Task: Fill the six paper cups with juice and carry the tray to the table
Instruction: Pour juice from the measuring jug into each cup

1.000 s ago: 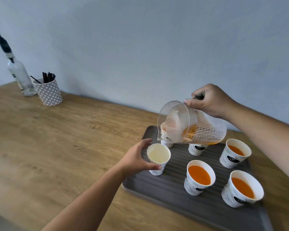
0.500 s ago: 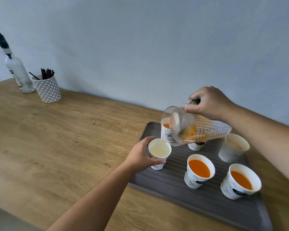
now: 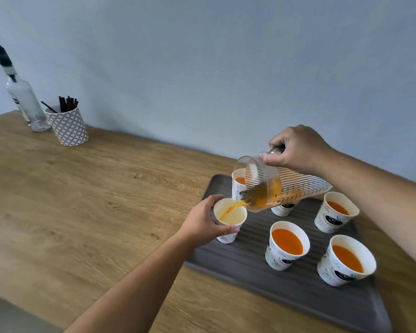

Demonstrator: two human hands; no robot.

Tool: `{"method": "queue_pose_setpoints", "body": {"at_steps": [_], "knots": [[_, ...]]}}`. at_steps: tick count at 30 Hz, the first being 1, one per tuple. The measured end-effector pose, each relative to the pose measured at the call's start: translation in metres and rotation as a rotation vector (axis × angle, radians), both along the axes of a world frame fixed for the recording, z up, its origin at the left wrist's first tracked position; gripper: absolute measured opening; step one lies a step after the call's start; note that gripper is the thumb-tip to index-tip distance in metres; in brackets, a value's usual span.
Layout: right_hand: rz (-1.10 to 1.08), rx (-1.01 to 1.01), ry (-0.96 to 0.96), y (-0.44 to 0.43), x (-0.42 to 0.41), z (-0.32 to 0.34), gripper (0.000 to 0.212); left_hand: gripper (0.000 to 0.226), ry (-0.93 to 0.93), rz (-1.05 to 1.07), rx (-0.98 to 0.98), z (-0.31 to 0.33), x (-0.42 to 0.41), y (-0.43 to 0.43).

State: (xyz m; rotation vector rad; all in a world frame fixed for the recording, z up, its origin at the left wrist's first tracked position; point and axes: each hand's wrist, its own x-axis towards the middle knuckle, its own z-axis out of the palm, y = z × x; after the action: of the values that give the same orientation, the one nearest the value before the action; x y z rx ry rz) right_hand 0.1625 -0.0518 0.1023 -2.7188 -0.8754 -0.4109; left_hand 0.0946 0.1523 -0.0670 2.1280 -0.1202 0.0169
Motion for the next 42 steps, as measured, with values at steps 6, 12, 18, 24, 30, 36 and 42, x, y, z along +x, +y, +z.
{"method": "queue_pose_setpoints", "body": {"at_steps": [6,12,18,24,30,36,42], "knots": [[0.007,-0.032,-0.009,0.001,-0.002,0.002,0.054,0.088,-0.003,0.002,0.001,-0.001,0.001,0.001],[-0.013,-0.068,-0.039,0.002,-0.002,0.004,0.054,0.088,-0.011,-0.006,0.010,0.000,0.001,0.000],[-0.009,-0.076,-0.033,0.003,-0.004,0.004,0.054,0.085,-0.002,-0.003,0.015,0.000,0.002,0.000],[0.003,-0.077,-0.022,0.005,-0.005,0.005,0.054,0.084,0.013,0.002,0.002,0.001,0.002,0.000],[-0.001,-0.098,-0.035,0.007,-0.004,0.006,0.052,0.086,0.028,-0.003,-0.015,-0.003,0.002,0.000],[-0.004,-0.124,-0.054,0.008,-0.003,0.005,0.051,0.084,0.035,-0.007,-0.052,-0.006,0.000,0.000],[0.000,-0.148,-0.060,0.011,-0.003,0.005,0.050,0.084,0.029,-0.012,-0.073,-0.005,-0.002,-0.001]]}}
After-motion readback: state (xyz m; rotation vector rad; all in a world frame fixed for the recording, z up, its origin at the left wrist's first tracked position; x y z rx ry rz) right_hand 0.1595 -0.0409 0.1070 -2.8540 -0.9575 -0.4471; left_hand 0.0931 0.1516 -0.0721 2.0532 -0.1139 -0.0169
